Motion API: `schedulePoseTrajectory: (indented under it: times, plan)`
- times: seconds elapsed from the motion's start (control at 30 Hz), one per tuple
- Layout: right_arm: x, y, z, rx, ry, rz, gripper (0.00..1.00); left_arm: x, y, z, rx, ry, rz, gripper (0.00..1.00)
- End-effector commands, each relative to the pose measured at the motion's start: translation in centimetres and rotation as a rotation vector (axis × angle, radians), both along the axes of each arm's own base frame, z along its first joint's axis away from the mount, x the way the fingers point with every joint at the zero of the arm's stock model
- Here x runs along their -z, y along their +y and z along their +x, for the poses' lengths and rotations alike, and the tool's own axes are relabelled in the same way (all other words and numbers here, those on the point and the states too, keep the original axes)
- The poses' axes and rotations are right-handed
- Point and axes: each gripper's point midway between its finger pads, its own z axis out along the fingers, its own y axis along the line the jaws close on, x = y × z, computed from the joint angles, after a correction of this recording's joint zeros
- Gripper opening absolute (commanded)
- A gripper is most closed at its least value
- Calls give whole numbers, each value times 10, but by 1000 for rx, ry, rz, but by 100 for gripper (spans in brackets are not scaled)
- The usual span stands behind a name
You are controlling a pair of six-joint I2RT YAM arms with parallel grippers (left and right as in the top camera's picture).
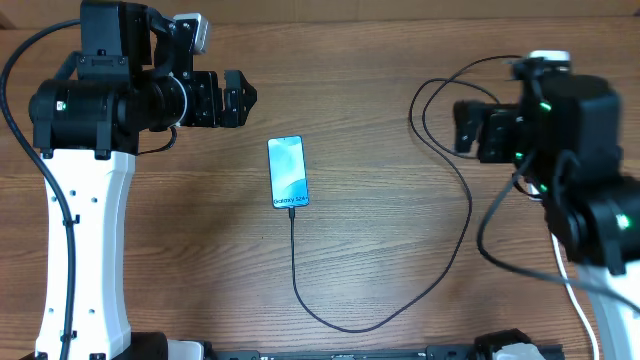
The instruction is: Plug charger to phone and switch on socket
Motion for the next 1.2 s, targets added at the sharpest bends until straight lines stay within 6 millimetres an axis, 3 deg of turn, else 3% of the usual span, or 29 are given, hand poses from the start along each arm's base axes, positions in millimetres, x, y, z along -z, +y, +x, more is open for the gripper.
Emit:
schedulePoseTrajectory:
  times: [0.0, 0.17, 0.5, 0.77, 1.17]
  plan:
    - [-3, 4, -10, -47, -88, 55, 100, 4, 0, 1, 3, 10, -3, 100]
    - [2, 1, -18, -57, -254, 88, 100, 4, 0, 1, 3, 10, -3, 100]
    - [43, -7, -53, -67, -505, 122, 100, 4, 0, 1, 3, 10, -3, 99]
    - [90, -13, -74, -54, -598, 147, 100, 4, 0, 1, 3, 10, -3, 100]
    - [130, -14, -81, -38, -691, 228, 100, 4, 0, 1, 3, 10, -3, 100]
